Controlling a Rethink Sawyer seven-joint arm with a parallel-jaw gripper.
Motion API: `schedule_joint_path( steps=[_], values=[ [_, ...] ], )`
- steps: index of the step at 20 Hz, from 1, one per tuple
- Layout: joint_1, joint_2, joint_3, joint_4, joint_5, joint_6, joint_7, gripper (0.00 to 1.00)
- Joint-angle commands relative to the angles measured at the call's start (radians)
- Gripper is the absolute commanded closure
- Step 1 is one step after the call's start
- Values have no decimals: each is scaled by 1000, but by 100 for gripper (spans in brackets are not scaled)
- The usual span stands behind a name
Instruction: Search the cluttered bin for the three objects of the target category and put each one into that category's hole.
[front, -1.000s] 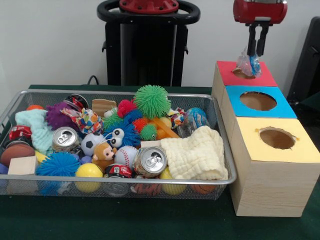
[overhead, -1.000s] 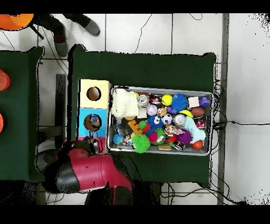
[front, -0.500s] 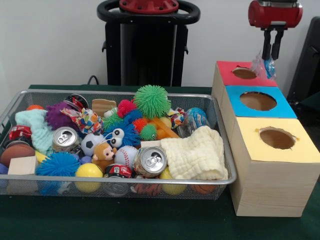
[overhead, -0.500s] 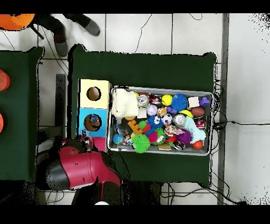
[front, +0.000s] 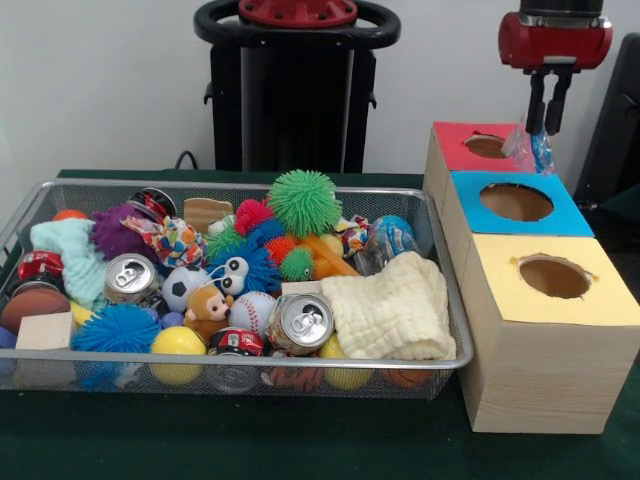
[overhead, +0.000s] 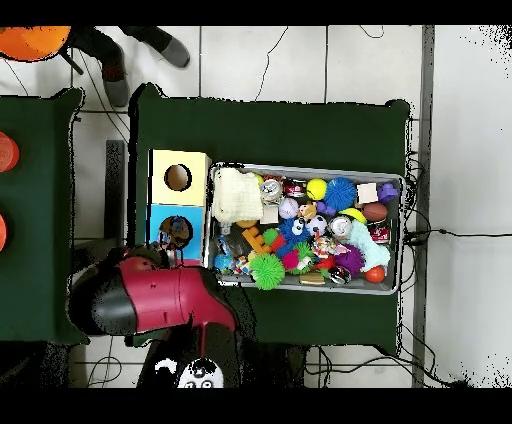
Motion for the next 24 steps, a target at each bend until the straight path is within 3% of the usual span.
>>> schedule_joint_path(
  steps=[1, 11, 15, 20, 24],
  values=[
    [-81, 33, 56, -64, 51, 113, 121, 100],
    [-123, 46, 59, -60, 14, 77, 104, 100],
    [-72, 59, 1, -85, -6, 105, 146, 100],
    [-17, 132, -34, -96, -7, 28, 187, 100],
    [23, 145, -63, -84, -8, 2, 198, 100]
  ],
)
